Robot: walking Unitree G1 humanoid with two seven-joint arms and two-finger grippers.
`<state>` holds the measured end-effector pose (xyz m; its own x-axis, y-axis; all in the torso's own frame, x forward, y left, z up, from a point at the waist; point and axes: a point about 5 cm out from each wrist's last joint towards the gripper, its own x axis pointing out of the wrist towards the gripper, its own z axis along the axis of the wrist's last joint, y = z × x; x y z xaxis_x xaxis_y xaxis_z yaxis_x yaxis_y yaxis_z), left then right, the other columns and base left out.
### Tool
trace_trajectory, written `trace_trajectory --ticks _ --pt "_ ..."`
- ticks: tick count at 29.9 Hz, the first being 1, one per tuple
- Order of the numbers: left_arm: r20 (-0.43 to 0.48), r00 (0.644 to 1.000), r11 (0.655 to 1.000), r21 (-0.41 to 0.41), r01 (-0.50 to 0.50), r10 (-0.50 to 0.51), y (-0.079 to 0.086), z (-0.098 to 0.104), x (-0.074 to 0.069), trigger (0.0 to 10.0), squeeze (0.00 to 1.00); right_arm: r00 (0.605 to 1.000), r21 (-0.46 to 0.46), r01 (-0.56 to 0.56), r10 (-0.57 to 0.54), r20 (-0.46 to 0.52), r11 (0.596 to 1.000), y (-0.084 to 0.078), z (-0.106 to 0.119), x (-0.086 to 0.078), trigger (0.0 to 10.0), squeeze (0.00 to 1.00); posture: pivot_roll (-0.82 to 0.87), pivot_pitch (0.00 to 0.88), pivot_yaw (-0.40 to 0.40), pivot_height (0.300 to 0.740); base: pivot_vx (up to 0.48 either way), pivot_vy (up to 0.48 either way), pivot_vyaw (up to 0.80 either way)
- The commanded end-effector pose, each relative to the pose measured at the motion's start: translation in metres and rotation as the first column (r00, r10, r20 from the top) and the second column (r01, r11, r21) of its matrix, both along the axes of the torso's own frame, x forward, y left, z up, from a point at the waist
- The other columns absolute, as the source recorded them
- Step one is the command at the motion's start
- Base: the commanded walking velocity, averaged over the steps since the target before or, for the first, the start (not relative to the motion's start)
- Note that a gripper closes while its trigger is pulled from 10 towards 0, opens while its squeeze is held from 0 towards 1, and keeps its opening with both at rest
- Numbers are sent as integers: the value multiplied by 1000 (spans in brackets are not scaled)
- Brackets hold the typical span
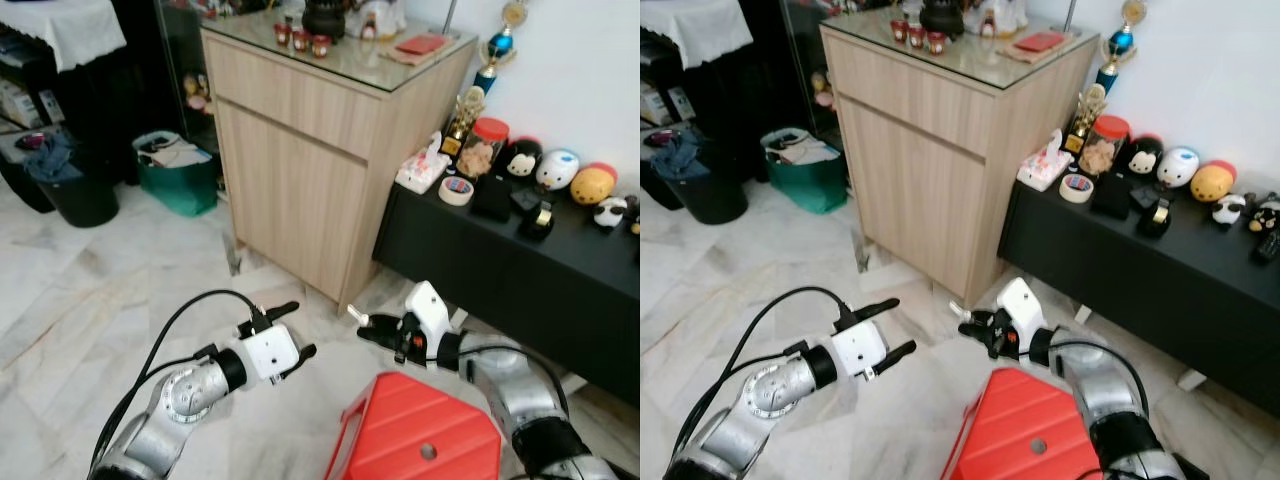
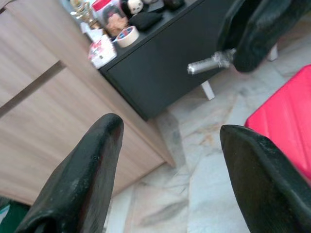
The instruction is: Hang keys on a hook
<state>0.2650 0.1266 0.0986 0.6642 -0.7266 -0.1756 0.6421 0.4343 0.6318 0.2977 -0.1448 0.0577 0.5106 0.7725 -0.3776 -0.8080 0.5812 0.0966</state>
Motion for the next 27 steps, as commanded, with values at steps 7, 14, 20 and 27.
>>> trace_trajectory --ticks 7,14,20,27 --pt "49 987 983 109 147 -153 -15 1 0 10000 0 997 -51 49 -46 57 997 -6 12 13 10000 0 131 0 -92 740 0 0 0" --pt "64 984 982 103 161 -168 -22 4 3 10000 0 998 -62 60 -59 14 996 -7 4 7 10000 0 128 0 -88 740 0 0 -378" --pt "72 979 979 96 181 -188 -27 5 4 10000 0 998 -29 47 -46 30 998 0 7 6 10000 0 128 0 -88 740 0 0 -215" --pt "77 973 971 122 205 -216 -28 5 5 10000 0 1000 -20 9 -9 15 1000 6 7 6 10000 0 130 0 -80 740 0 0 0"
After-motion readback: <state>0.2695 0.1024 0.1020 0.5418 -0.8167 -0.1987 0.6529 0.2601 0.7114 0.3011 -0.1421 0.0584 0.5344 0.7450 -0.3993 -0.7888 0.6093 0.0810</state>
